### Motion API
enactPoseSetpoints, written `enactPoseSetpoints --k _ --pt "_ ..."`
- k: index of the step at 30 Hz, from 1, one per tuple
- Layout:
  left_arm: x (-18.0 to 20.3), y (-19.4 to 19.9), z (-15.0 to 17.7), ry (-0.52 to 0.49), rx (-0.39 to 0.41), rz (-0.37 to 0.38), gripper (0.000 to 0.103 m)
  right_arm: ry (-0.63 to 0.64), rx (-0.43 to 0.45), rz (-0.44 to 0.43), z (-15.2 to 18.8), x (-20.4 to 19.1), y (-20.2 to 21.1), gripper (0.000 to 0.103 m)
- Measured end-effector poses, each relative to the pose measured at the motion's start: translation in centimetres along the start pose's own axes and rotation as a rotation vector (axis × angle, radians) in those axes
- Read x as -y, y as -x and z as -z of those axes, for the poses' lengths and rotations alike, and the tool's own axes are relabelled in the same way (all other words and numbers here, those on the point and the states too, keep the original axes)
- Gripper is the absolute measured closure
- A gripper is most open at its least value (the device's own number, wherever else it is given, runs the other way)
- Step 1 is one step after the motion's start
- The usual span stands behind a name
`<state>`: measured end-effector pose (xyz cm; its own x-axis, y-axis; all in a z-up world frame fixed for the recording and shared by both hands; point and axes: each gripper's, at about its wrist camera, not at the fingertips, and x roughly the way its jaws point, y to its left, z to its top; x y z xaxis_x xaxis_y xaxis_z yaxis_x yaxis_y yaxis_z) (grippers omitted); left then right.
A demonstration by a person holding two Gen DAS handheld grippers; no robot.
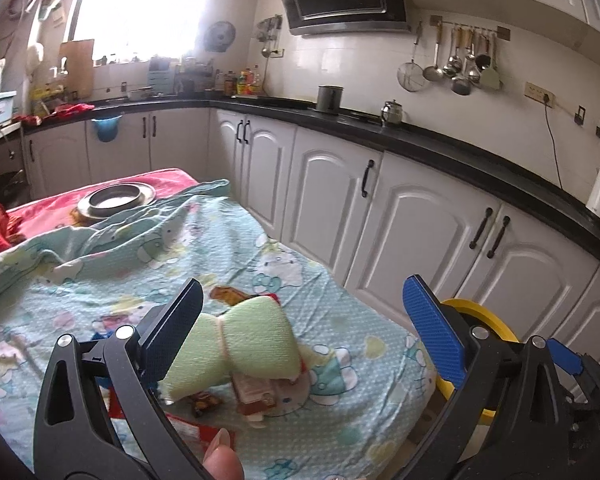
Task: Collect trash
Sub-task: 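Move both tools back over the green sponge and wrappers on the bed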
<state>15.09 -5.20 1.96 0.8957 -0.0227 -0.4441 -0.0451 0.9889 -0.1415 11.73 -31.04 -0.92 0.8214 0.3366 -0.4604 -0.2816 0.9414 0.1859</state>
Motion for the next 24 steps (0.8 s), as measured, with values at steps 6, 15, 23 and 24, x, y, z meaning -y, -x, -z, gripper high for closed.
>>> enactPoseSetpoints --k 6,15,23,24 --pt "-2.6 0.3 -0.1 0.033 0.006 -0.045 0.011 0.030 -0.021 -0.047 -0.4 -2.1 -1.1 0.016" --pt "-6.7 0.7 -0.4 0.105 0.007 -0.117 0.011 0.082 -0.050 -0.133 -0.9 -6.1 -3.5 0.016" --pt "-10.6 1.1 -0.2 0.160 0.002 -0.178 0.011 0.122 -0.104 -0.192 -0.9 -10.1 -6.7 0.016" --pt "-11.0 1.1 -0.2 0.168 0.000 -0.182 0.011 0.125 -0.112 -0.198 -0.9 -10.5 -7.1 0.016"
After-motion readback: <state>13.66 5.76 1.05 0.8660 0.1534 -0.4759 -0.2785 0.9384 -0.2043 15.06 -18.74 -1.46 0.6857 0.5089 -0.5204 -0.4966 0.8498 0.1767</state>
